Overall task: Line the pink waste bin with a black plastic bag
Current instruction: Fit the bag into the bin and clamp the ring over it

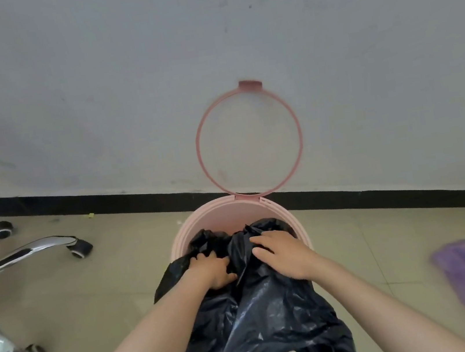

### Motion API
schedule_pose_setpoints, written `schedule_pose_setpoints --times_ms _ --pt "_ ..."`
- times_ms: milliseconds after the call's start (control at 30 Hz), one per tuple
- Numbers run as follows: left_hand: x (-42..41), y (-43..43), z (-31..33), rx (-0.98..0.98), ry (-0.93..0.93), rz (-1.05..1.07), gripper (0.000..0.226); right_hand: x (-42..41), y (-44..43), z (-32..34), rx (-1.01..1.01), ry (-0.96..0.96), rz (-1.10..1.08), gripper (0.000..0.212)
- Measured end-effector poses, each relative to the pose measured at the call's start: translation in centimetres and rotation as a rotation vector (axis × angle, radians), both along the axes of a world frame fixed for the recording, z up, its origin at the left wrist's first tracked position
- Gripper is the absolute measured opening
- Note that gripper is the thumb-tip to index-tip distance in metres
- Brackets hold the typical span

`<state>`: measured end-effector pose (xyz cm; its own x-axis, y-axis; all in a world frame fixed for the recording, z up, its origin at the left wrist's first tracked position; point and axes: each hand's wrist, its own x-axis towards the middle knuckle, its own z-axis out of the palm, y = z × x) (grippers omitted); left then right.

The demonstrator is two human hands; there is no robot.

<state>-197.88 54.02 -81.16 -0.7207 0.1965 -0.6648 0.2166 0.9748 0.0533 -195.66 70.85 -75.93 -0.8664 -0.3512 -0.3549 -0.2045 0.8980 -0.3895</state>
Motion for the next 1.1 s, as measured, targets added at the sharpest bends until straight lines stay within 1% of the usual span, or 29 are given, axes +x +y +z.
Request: schedule_pose_setpoints --times_ms 33,100,167,233,333,400,467,500,600,700,767,833,867,900,967,1000,1033,1067,1100 --pt "-0.1 0.0 0.4 0.047 0.032 -0.021 0.054 0.1 -0.4 0.1 0.068 -0.068 0.057 0.047" --pt "0.0 -0.5 1.6 0.136 0.131 -0.058 0.044 0.1 -1.4 -0.4 0.277 -0.191 0.153 0.052" --pt "0.5 -1.5 2.7 0.142 0.223 -0.086 0.042 -0.4 -2.0 -1.6 0.453 -0.284 0.203 0.054" --pt "1.7 -2.7 3.4 0.125 0.195 -0.08 0.047 -1.1 -2.3 -2.8 0.522 -0.336 0.205 0.055" --pt "3.9 -4.1 3.8 0.113 0.098 -0.017 0.057 -2.3 -2.3 -4.4 0.533 -0.337 0.198 0.056" --pt "4.9 -4.7 3.4 0.067 0.116 -0.01 0.063 -2.9 -2.4 -5.0 0.545 -0.32 0.205 0.056" --pt "5.2 -4.8 2.7 0.016 0.176 -0.022 0.064 -3.2 -2.5 -5.0 0.543 -0.311 0.208 0.056" --pt "5.3 -4.7 2.3 0.004 0.217 -0.042 0.059 -3.3 -2.6 -4.7 0.528 -0.308 0.197 0.056" --pt "5.1 -4.2 1.1 0.028 0.33 -0.144 0.03 -2.9 -2.5 -2.3 0.403 -0.226 0.14 0.053" --pt "4.4 -3.9 0.4 0.083 0.397 -0.159 0.027 -0.4 -1.8 0.8 0.21 -0.08 0.144 0.05" --pt "3.3 -3.9 0.7 0.116 0.465 -0.121 0.027 2.0 -1.0 2.3 0.151 -0.092 0.196 0.058" --pt "2.0 -3.6 1.3 0.124 0.533 -0.108 0.022 4.0 0.0 2.6 0.261 -0.134 0.222 0.072" --pt "1.4 -3.4 1.6 0.096 0.59 -0.143 0.015 4.5 0.4 2.2 0.326 -0.129 0.213 0.075" --pt "1.0 -3.2 1.8 0.046 0.622 -0.171 0.009 4.8 0.6 1.6 0.364 -0.117 0.19 0.073" --pt "0.3 -3.0 1.6 0.02 0.686 -0.189 0.012 4.6 0.8 0.3 0.36 -0.105 0.124 0.062" --pt "0.0 -3.0 1.4 0.004 0.683 -0.179 0.012 4.3 0.7 -0.4 0.35 -0.108 0.1 0.057" --pt "0.0 -3.0 1.6 -0.021 0.637 -0.169 0.007 4.1 0.6 -1.0 0.35 -0.109 0.085 0.053" --pt "-0.1 -2.8 1.8 -0.007 0.581 -0.149 0.012 3.8 0.4 -1.7 0.36 -0.108 0.076 0.051" --pt "-0.1 -2.9 1.6 0.003 0.528 -0.115 0.026 3.7 0.3 -2.3 0.379 -0.105 0.071 0.05"
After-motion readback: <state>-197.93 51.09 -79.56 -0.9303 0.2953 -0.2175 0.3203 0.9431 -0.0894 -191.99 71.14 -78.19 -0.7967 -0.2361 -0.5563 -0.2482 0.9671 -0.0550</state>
